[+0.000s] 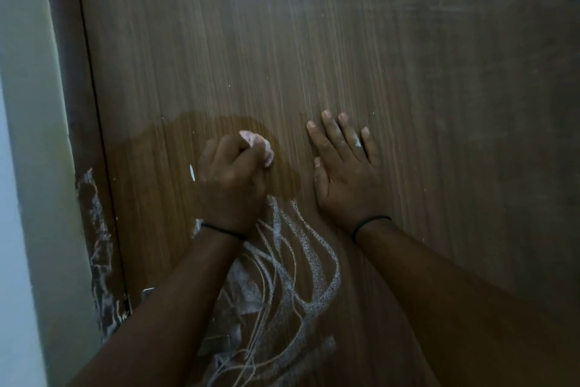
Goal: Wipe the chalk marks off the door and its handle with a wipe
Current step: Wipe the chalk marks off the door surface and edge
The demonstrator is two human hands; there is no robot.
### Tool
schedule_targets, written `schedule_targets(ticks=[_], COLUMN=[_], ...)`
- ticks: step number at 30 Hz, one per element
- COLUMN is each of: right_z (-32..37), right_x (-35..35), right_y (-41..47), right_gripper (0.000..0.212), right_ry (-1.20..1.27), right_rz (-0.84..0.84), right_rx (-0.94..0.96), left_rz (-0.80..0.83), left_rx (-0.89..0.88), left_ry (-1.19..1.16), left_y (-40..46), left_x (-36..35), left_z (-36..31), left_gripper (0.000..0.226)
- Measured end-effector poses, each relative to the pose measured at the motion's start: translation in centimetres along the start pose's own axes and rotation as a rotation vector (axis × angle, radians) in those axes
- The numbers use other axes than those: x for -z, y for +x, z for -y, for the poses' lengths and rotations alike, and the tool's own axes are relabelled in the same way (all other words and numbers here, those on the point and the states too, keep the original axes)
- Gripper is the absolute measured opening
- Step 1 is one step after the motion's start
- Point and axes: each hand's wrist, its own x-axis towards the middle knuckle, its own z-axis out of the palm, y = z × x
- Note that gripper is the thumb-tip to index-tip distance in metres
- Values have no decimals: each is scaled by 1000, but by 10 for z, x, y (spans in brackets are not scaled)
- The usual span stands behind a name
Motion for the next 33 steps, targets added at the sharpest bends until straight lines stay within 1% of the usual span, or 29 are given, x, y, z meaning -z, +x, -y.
schedule_targets(ticks=[2, 3, 4, 6, 8, 10, 13, 14, 17, 18, 21, 22, 25, 28, 29, 31, 32, 33], right_z=[-1, 0, 1, 2, 1, -1, 0, 0, 0, 0, -1, -1, 0, 1, 2, 2, 2, 1], right_x=[1, 2, 2, 4, 4, 5, 4, 3, 4, 4, 4, 5, 6, 7, 7, 7, 8, 8], right_y=[-1, -1, 0, 0, -3, -6, -6, -5, -6, -6, -8, -8, -10, -9, -9, -9, -10, -11], right_gripper=[54, 54, 54, 54, 54, 54, 54, 54, 55, 55, 54, 54, 54, 54, 54, 53, 53, 53], right_ry=[-6, -10, -14, -16, -4, -2, 14, 13, 7, 3, -9, 2, 12, 2, -5, -14, -10, 0], right_rz=[7, 11, 15, 20, 22, 20, 26, 31, 37, 37, 38, 40, 55, 54, 54, 49, 50, 52], right_rx=[3, 5, 5, -2, -11, -14, -13, -13, -14, -14, -14, -15, -16, -17, -20, -27, -28, -29], left_rz=[-15, -15, 13, 132, 180, 133, 1, -4, 96, 111, 58, 57, 82, 52, 78, 152, 157, 139], left_rx=[41, 29, -15, -133, -166, -90, 99, 103, -83, -98, 27, 29, -46, 9, -22, -145, -173, -145], left_ry=[-14, -31, -47, -48, -33, -10, 40, 44, 45, 35, -14, -1, 26, -1, -2, -3, 1, 9], left_y=[12, 12, 5, -24, -48, -50, -38, -39, -58, -60, -57, -58, -68, -63, -64, -71, -73, -71], left_x=[-2, -4, -6, -5, 3, 9, 18, 18, 12, 10, 3, 2, 0, 0, 0, 0, 0, 1], left_z=[-1, -3, -9, -25, -25, -8, 12, 8, -17, -22, -24, -25, -22, -25, -33, -45, -42, -33], left_gripper=[17, 18, 17, 9, 9, 9, 5, 6, 6, 6, 4, 5, 9, 8, 10, 12, 11, 9])
